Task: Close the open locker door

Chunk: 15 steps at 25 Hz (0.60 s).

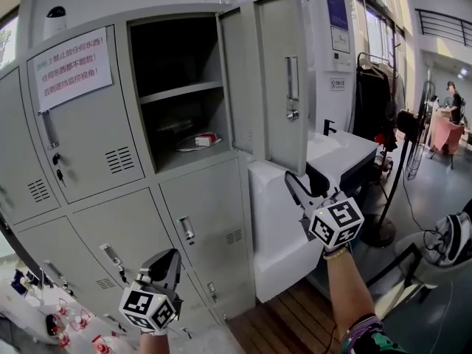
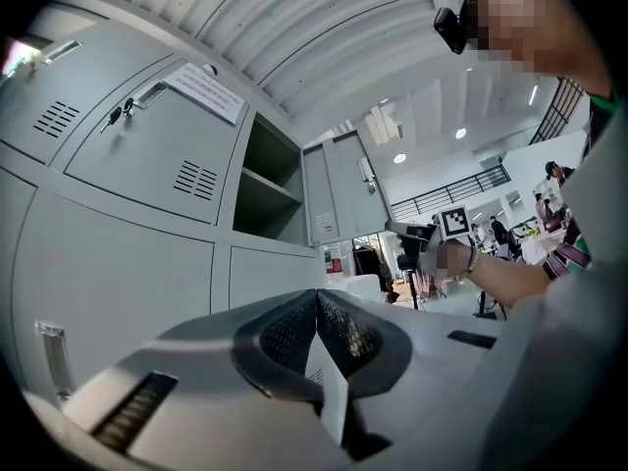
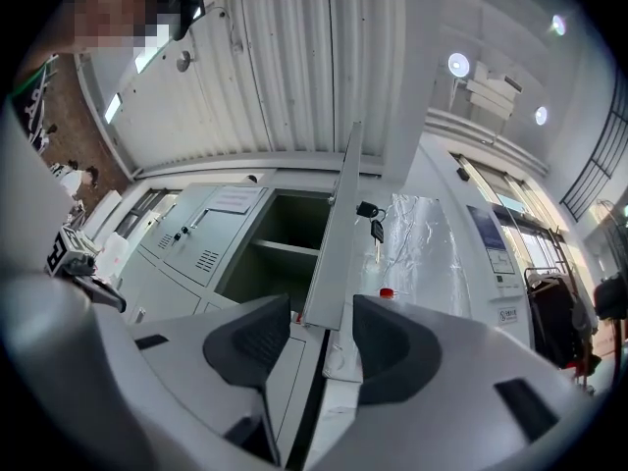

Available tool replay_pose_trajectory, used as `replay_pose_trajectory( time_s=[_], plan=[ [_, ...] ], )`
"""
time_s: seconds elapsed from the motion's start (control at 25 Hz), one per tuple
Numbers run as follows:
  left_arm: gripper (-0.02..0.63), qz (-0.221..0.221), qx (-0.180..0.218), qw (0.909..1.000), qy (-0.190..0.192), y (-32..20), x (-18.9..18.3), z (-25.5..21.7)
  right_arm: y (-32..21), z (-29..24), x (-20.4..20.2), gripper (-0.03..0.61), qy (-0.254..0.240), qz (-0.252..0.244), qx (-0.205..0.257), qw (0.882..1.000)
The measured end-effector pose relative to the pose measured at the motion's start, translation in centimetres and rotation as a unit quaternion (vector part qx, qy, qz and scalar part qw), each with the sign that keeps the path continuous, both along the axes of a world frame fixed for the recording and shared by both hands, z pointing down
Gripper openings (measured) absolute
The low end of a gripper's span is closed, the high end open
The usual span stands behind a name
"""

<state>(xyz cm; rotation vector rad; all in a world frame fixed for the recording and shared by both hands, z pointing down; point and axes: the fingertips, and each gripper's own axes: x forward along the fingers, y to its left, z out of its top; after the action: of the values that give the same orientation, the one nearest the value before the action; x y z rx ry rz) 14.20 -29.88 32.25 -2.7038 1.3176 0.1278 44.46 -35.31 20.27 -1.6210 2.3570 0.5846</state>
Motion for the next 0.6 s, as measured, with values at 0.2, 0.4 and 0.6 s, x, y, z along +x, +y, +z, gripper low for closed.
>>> replay_pose_trajectory(
  time_s=[0.2, 0.4, 0.6],
  plan=[
    [0.023, -0.006, 0.001, 1.0000, 0.002, -0.4, -0.2, 0.4, -0.4, -0.5, -0.1, 0.118, 0.000, 0.002, 0.015, 1.000],
    [0.023, -0.010, 0.003, 0.9999, 0.002, -0.6, -0.5, 0.2, -0.3, -0.4, -0.6, 0.114, -0.006, -0.007, 0.018, 1.000],
    [0.023, -0.010, 0.005, 0.9999, 0.001, -0.1, -0.4, -0.1, 0.3, -0.4, -1.7, 0.112, 0.012, -0.010, 0.020, 1.000]
  ],
)
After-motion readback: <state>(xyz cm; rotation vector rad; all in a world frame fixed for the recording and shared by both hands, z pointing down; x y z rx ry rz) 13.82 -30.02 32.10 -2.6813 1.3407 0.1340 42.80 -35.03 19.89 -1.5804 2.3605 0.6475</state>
